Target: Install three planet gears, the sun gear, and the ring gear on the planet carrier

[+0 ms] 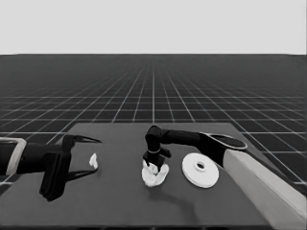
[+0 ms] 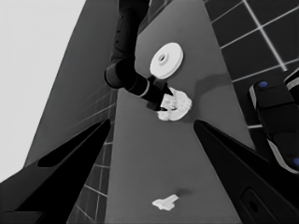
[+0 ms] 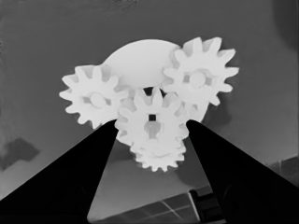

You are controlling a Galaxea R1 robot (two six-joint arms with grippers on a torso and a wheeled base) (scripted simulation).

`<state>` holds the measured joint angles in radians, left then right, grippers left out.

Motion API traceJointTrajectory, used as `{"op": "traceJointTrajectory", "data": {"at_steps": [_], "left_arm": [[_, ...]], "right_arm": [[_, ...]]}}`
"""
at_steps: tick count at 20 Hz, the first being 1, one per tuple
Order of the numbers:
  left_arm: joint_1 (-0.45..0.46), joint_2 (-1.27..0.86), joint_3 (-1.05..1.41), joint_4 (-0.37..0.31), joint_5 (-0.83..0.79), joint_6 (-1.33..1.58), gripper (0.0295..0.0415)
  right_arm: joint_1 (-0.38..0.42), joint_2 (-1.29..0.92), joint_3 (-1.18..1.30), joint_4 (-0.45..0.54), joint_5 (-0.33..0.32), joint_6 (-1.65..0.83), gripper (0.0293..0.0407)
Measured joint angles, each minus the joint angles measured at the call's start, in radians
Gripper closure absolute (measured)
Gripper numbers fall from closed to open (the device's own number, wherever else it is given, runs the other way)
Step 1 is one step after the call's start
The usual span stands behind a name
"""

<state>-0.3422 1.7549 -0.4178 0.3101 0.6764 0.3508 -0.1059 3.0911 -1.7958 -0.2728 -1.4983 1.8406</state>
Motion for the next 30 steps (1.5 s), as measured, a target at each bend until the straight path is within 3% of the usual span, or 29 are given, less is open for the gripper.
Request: {"op": "traceJointTrajectory", "data": {"at_steps": [30], "left_arm": [[0.0, 0.0, 0.0, 0.0, 0.0, 0.0, 0.0326]], "right_arm": [[0.0, 0.0, 0.0, 0.0, 0.0, 0.314, 0.039]]}}
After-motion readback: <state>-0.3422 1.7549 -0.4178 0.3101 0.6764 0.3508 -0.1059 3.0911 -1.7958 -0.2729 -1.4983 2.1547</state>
